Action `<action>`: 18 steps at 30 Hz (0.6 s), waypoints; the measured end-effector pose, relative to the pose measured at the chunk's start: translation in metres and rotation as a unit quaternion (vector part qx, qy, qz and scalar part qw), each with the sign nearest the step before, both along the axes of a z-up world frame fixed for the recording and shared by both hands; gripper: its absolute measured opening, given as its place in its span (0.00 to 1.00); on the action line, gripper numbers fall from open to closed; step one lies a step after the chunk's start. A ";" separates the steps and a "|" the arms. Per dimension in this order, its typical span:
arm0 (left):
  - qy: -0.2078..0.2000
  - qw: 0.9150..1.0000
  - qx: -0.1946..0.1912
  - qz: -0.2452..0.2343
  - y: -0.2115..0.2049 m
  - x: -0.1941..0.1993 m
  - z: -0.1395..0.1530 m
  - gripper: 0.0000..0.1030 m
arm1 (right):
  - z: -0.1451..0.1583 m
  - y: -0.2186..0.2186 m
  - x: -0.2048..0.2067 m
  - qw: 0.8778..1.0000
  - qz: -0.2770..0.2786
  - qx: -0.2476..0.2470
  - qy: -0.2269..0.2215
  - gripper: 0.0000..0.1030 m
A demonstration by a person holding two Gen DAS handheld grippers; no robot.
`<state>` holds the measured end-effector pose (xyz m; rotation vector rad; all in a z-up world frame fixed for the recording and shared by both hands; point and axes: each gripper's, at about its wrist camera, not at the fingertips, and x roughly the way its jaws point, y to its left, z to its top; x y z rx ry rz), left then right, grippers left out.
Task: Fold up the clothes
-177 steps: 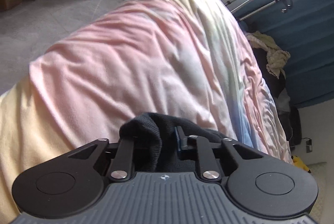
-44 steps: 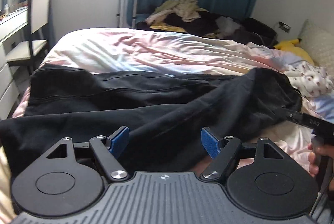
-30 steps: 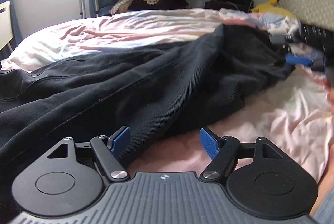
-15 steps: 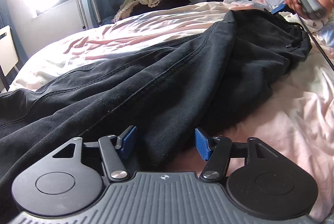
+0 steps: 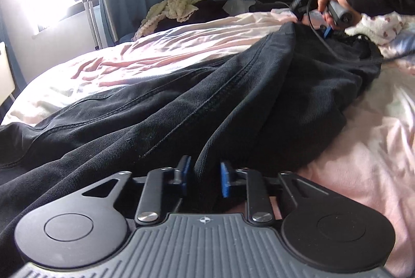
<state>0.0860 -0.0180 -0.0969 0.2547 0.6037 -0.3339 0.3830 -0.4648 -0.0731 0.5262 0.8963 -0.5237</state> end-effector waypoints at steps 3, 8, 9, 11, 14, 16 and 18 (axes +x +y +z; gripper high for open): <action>0.001 1.000 -0.019 0.000 0.005 0.001 0.004 0.10 | 0.001 -0.002 -0.011 1.000 0.012 -0.004 0.002 0.26; -0.012 0.999 -0.043 -0.002 0.012 -0.006 0.016 0.05 | 0.016 -0.009 -0.049 0.999 0.032 0.009 -0.024 0.05; -0.016 0.999 -0.049 -0.001 0.014 -0.007 0.019 0.04 | 0.025 -0.011 -0.064 0.999 0.036 0.012 -0.036 0.05; -0.018 0.998 -0.067 0.003 0.018 -0.010 0.025 0.04 | 0.041 -0.013 -0.092 0.997 0.043 0.019 -0.059 0.04; -0.029 0.996 -0.087 0.008 0.024 -0.015 0.036 0.04 | 0.066 -0.017 -0.134 0.994 0.053 0.029 -0.094 0.04; -0.034 0.994 -0.103 0.008 0.029 -0.021 0.044 0.03 | 0.083 -0.018 -0.158 0.991 0.059 0.037 -0.115 0.04; -0.035 0.991 -0.129 0.009 0.037 -0.031 0.054 0.03 | 0.100 -0.019 -0.186 0.988 0.064 0.047 -0.134 0.04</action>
